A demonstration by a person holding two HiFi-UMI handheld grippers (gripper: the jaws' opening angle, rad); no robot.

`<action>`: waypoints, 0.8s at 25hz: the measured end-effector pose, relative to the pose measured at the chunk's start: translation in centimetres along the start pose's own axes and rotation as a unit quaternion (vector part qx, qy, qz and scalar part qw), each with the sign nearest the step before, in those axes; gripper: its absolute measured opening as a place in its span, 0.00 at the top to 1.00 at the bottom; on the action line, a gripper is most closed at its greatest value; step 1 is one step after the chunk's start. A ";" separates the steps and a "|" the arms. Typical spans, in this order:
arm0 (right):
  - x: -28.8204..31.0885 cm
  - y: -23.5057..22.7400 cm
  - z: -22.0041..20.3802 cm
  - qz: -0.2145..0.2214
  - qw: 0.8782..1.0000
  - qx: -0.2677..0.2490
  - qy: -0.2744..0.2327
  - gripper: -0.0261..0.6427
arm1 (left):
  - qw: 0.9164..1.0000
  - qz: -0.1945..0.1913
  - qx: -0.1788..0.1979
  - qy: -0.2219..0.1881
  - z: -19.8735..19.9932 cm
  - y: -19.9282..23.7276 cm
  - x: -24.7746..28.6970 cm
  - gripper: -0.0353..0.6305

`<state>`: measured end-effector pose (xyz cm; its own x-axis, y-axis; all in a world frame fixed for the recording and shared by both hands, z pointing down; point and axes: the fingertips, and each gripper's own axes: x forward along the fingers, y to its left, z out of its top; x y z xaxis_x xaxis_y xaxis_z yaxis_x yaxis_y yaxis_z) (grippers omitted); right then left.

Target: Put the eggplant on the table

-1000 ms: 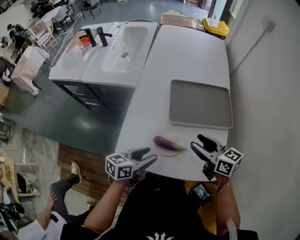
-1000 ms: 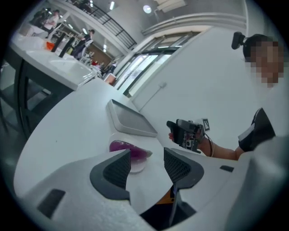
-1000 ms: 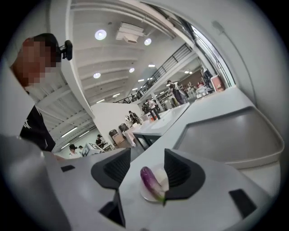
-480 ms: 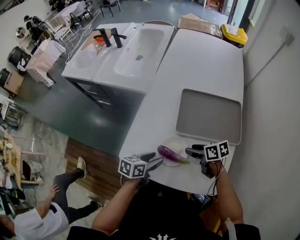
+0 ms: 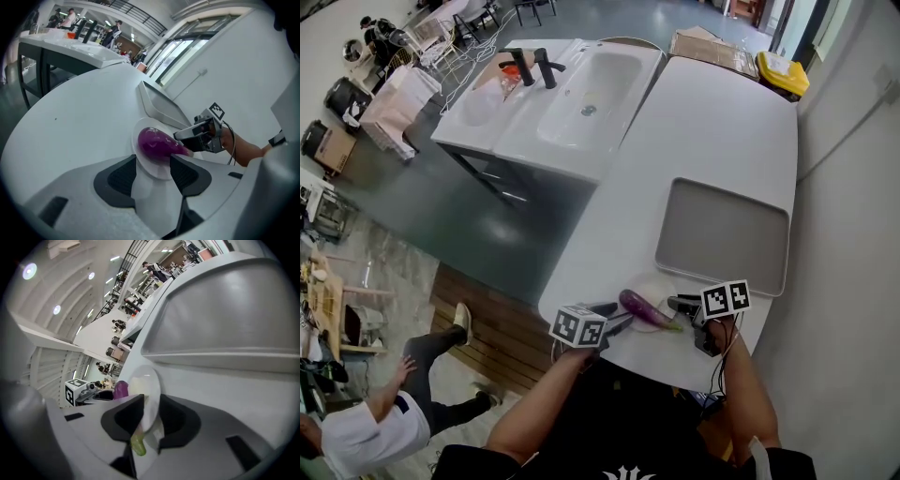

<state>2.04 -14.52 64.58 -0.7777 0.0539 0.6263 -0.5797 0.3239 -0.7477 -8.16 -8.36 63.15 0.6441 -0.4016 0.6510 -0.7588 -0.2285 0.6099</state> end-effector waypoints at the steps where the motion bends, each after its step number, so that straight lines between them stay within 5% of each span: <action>1: 0.0 -0.4 -0.2 -0.002 1.000 0.011 -0.001 0.87 | 1.000 -0.003 -0.002 -0.001 0.0 0.0 0.0 0.65; 8: -0.3 -0.2 -1.6 0.057 0.994 0.089 -0.025 0.93 | 1.000 -0.026 -0.004 -0.011 -0.4 -0.5 -0.8 0.65; 14: -2.3 2.8 -2.4 0.177 0.964 0.175 -0.090 0.95 | 0.996 -0.064 -0.011 -0.059 0.3 -2.0 -3.5 0.65; 20: -4.8 6.5 -2.7 0.239 0.944 0.172 -0.152 0.95 | 0.988 -0.100 -0.013 -0.116 1.5 -3.5 -7.6 0.65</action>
<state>2.64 -10.10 57.35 -0.9738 -0.1733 0.1470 -0.1498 0.0033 -0.9887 -10.54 -5.86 55.41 0.7393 -0.5443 0.3964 -0.6137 -0.3024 0.7293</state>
